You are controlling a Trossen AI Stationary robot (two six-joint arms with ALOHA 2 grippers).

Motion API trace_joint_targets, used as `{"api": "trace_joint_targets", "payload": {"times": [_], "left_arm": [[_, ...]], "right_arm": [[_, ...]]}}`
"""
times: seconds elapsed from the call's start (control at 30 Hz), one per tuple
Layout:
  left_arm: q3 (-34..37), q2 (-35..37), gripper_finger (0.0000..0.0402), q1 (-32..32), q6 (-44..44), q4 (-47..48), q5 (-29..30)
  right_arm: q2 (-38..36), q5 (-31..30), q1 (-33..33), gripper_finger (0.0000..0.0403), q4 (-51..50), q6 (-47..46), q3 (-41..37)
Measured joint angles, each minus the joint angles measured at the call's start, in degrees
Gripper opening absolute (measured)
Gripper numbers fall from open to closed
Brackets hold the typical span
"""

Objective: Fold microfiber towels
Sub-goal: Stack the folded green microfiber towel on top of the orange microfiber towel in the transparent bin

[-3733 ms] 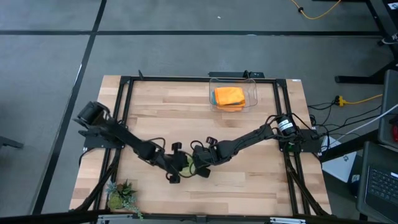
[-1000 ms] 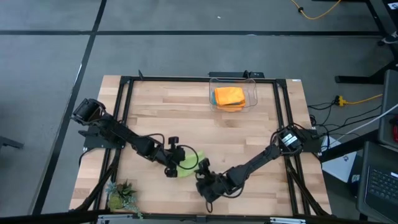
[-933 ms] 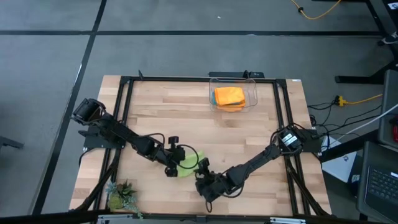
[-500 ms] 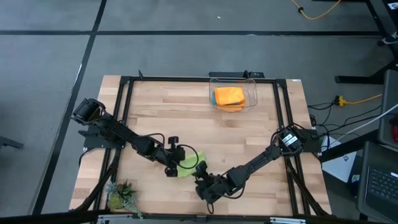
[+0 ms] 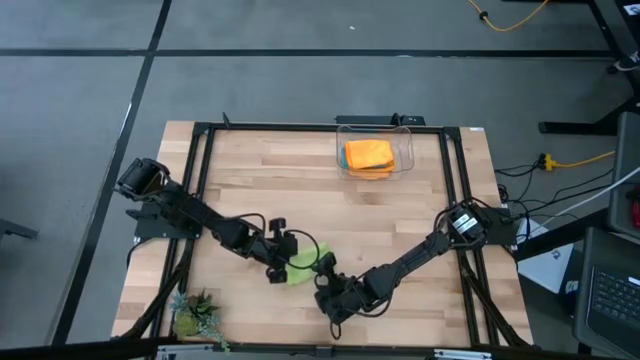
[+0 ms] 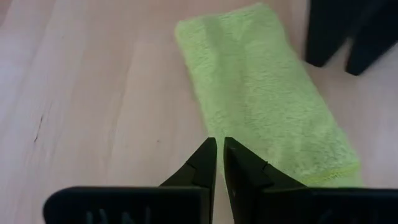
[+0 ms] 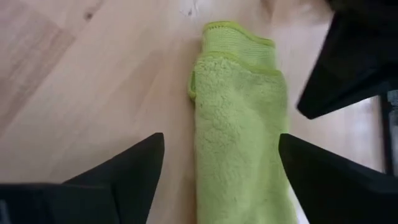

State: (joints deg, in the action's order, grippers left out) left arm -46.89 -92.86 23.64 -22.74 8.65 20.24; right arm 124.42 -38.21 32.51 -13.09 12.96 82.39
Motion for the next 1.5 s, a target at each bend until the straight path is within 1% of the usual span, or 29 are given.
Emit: {"api": "trace_joint_targets", "payload": {"times": [0.07,0.13,0.2,0.27,0.33,0.5,0.6,0.8,0.97,1.17,1.33,1.4,1.5], "left_arm": [[0.0,0.0,0.0024,-0.5,-1.0,0.6,0.0],[-0.1,0.0,0.0024,-1.2,-1.1,1.9,0.0],[-0.1,0.0,0.0024,-1.9,-1.1,3.4,0.0],[-0.1,0.0,0.0024,-2.6,-1.1,3.9,0.0],[-0.1,0.0,0.0024,-3.2,-1.1,3.9,-0.4],[-0.1,-0.3,0.0024,-4.7,-2.1,3.5,-6.1],[-0.1,-1.2,0.0024,-4.9,-2.4,3.5,-8.4],[0.0,-2.7,0.0024,-4.2,-3.8,2.5,-8.9],[0.0,-3.2,0.0023,-3.2,-4.1,-0.8,-12.3],[0.0,-3.2,0.0023,-2.6,-3.9,-0.7,-12.5],[0.0,-3.2,0.0023,-2.6,-3.9,-0.5,-12.7],[0.0,-3.2,0.0023,-2.6,-3.9,-0.5,-12.7],[0.0,-3.8,0.0023,-2.6,-3.7,-0.9,-12.7]], "right_arm": [[0.5,1.7,-0.6,0.0320,0.7,-1.1,0.0],[1.8,2.2,-1.2,0.0320,1.5,-2.1,0.0],[3.0,0.7,-1.3,0.0321,3.4,-1.5,0.1],[4.1,-2.3,-1.1,0.0321,4.8,0.0,0.2],[4.7,-3.1,-1.3,0.0321,5.7,1.0,0.2],[5.2,-2.9,-1.9,0.0321,5.5,2.2,0.2],[5.3,-2.4,-2.6,0.0318,5.5,2.3,0.2],[5.4,-2.2,-4.1,0.0315,4.7,2.3,0.2],[5.4,-2.4,-5.1,0.0315,4.4,2.4,0.2],[5.4,-2.8,-5.8,0.0314,3.8,2.4,0.1],[5.4,-6.5,-5.8,0.0314,2.3,1.5,0.1],[5.4,-5.8,-5.8,0.0314,2.3,1.7,0.1],[5.3,-3.1,-5.9,0.0314,2.3,2.5,0.0]]}}
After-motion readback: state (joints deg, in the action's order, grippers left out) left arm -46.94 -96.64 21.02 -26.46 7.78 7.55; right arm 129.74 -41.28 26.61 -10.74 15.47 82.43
